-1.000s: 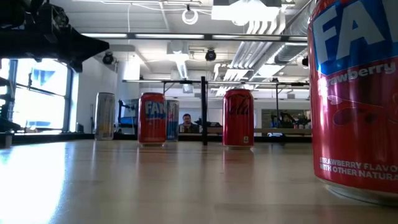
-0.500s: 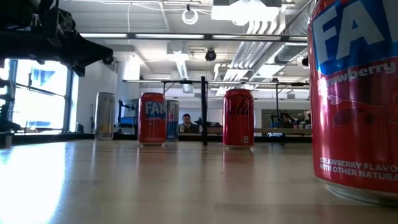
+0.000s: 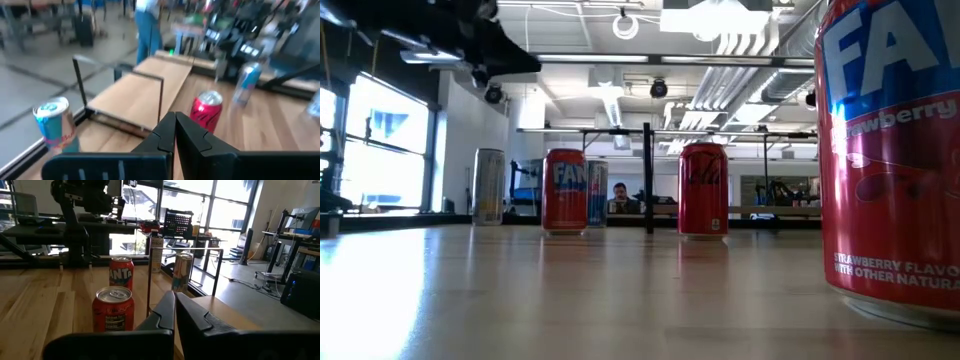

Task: Place canned beverage on shelf
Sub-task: Put the top red-black soda can on the shelf

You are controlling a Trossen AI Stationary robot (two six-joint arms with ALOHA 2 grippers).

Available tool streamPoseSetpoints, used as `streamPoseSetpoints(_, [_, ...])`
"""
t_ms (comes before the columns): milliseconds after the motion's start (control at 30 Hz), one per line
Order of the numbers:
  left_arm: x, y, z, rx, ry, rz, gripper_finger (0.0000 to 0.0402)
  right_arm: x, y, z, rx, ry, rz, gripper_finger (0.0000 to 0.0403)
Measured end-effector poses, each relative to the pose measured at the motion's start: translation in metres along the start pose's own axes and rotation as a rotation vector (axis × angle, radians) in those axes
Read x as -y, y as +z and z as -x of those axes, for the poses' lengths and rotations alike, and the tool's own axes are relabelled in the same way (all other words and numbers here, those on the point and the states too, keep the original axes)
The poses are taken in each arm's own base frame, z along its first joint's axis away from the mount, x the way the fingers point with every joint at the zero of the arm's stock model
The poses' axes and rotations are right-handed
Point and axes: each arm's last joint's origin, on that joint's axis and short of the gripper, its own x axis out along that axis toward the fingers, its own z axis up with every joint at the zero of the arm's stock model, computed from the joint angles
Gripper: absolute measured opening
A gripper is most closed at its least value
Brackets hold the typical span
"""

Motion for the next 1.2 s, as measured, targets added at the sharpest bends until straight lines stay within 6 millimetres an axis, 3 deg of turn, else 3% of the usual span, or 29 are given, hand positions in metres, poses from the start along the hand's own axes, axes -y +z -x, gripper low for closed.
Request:
streamPoseSetpoints(367, [-0.003, 0.045, -0.048, -0.464, -0.038, 0.018, 0.0003, 0.0, 0.0, 0.0, 0.0, 0.0, 0.004, 0.0])
streamPoseSetpoints(533, [-0.003, 0.064, -0.065, -0.512, -0.136, -0.001, 0.0003, 0.0, 0.0, 0.0, 0.0, 0.0, 0.003, 0.0])
streamPoseSetpoints(733, [0.007, 0.085, -0.092, -0.43, -0.261, -0.093, 0.0003, 0.0, 0.0, 0.0, 0.0, 0.0, 0.001, 0.0])
streamPoseSetpoints(900, [0.02, 0.084, -0.12, -0.318, -0.331, -0.187, 0.0003, 0.0, 0.0, 0.0, 0.0, 0.001, 0.003, 0.0])
streamPoseSetpoints(1200, [0.042, 0.062, -0.176, -0.331, -0.449, -0.298, 0.0001, 0.0, 0.0, 0.0, 0.0, 0.001, 0.004, 0.0])
